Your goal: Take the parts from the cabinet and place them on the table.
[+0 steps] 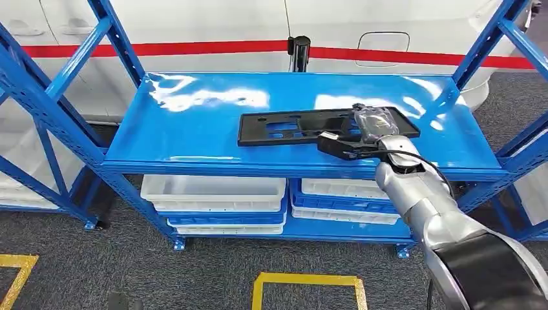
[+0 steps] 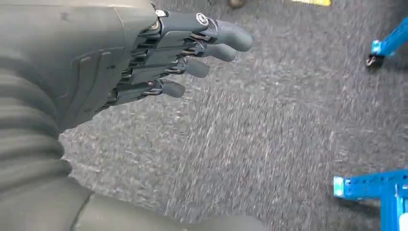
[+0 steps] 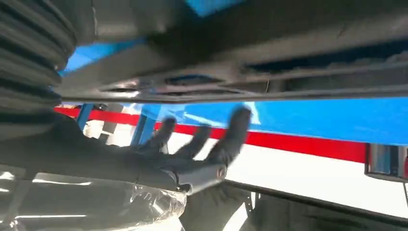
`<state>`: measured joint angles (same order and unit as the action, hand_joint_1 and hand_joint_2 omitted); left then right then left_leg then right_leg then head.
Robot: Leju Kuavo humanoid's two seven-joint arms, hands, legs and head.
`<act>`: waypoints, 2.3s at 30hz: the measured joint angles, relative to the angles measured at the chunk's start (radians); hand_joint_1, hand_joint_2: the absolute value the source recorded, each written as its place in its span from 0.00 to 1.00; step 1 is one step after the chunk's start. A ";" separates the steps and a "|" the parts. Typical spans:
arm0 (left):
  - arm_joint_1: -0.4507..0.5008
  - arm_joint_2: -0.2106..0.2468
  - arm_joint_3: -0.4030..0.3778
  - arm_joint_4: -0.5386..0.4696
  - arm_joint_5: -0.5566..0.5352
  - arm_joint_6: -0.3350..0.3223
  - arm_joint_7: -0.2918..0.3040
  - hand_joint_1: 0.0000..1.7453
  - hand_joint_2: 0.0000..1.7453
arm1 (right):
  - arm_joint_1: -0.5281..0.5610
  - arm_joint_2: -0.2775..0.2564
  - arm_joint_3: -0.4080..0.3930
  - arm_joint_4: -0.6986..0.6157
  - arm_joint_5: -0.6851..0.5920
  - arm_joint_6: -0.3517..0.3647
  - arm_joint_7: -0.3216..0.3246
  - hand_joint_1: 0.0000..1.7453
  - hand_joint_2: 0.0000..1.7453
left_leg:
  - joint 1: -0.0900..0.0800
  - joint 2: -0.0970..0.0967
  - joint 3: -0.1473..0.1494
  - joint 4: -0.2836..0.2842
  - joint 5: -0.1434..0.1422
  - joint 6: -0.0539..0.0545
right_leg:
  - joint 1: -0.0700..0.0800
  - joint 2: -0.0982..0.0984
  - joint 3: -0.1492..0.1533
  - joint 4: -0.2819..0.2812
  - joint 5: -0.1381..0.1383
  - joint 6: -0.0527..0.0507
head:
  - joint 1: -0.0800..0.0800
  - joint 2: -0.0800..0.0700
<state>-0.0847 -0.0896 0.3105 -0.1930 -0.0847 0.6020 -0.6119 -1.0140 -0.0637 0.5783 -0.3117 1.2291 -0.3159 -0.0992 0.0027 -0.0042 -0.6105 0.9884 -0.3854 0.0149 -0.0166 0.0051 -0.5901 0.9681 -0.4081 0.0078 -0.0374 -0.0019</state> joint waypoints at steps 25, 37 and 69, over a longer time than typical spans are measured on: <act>-0.005 -0.003 0.028 0.000 -0.029 -0.013 0.132 0.00 1.00 | -0.006 0.000 -0.019 -0.008 -0.001 -0.025 -0.003 1.00 1.00 | 0.000 0.000 0.001 0.000 0.000 0.000 | 0.000 -0.001 0.001 0.000 0.000 0.000 | 0.000 0.000; -0.005 -0.003 0.025 0.000 -0.050 -0.072 0.160 0.00 1.00 | -0.005 0.001 -0.026 -0.008 0.005 -0.039 0.002 1.00 1.00 | -0.001 -0.001 0.000 0.001 -0.001 0.001 | -0.003 -0.001 0.001 -0.001 0.000 0.000 | 0.000 0.000; -0.001 -0.020 -0.046 0.001 -0.128 -0.127 0.212 0.00 1.00 | -0.003 0.008 -0.037 -0.011 0.013 -0.028 0.007 1.00 1.00 | 0.017 0.000 -0.138 0.310 -0.169 -0.023 | -0.011 -0.002 -0.005 0.014 0.000 -0.023 | 0.002 0.000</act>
<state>-0.0855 -0.1095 0.2647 -0.1923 -0.2129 0.4746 -0.4002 -1.0171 -0.0553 0.5409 -0.3231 1.2417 -0.3437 -0.0919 0.0198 -0.0038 -0.7483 1.2988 -0.5541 -0.0081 -0.0279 0.0033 -0.5947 0.9819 -0.4078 -0.0150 -0.0359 -0.0019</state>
